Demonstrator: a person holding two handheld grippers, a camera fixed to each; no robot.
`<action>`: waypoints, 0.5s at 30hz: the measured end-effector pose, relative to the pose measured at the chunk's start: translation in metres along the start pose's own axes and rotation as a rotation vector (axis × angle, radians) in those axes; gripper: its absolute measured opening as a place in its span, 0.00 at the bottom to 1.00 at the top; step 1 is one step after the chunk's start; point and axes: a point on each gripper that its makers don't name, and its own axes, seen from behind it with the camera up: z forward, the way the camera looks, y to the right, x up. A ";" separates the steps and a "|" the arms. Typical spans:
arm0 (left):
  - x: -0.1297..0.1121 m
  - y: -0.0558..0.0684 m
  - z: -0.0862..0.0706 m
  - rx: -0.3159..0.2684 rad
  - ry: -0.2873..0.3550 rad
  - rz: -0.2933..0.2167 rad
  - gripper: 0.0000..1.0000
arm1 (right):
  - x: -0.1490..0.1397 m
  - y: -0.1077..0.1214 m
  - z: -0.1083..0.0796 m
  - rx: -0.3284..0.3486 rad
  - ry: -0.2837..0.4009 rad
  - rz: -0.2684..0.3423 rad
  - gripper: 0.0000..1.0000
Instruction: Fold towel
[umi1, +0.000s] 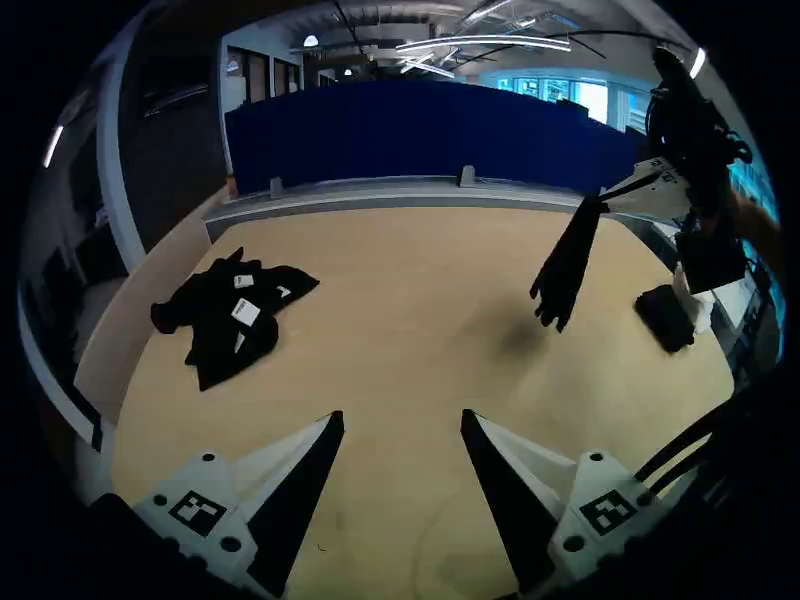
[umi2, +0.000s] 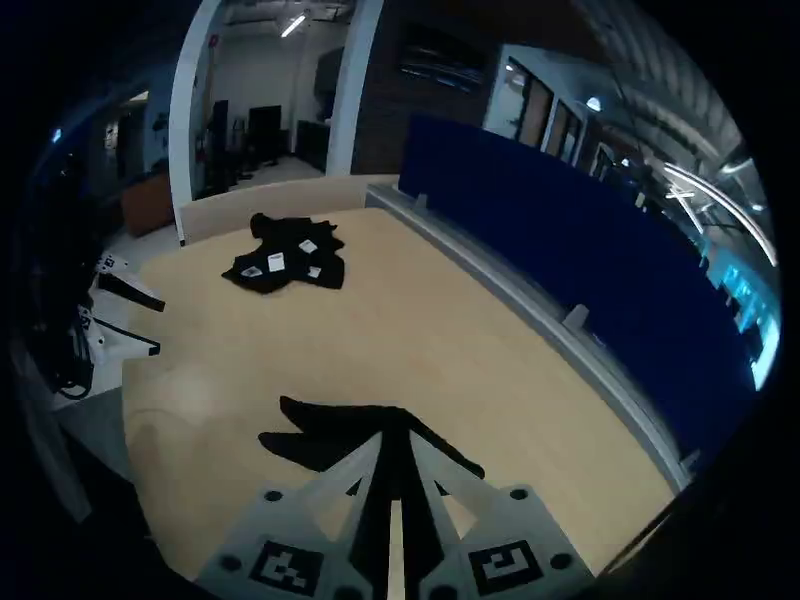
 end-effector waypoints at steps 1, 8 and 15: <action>0.001 0.001 0.001 -0.002 0.000 0.003 0.87 | -0.001 0.004 -0.003 -0.003 0.001 0.006 0.03; 0.009 0.006 0.005 -0.016 0.003 0.015 0.86 | -0.016 0.033 -0.030 -0.011 0.007 0.049 0.04; 0.012 0.010 0.009 -0.019 -0.007 0.022 0.87 | -0.044 0.078 -0.062 -0.045 -0.013 0.069 0.04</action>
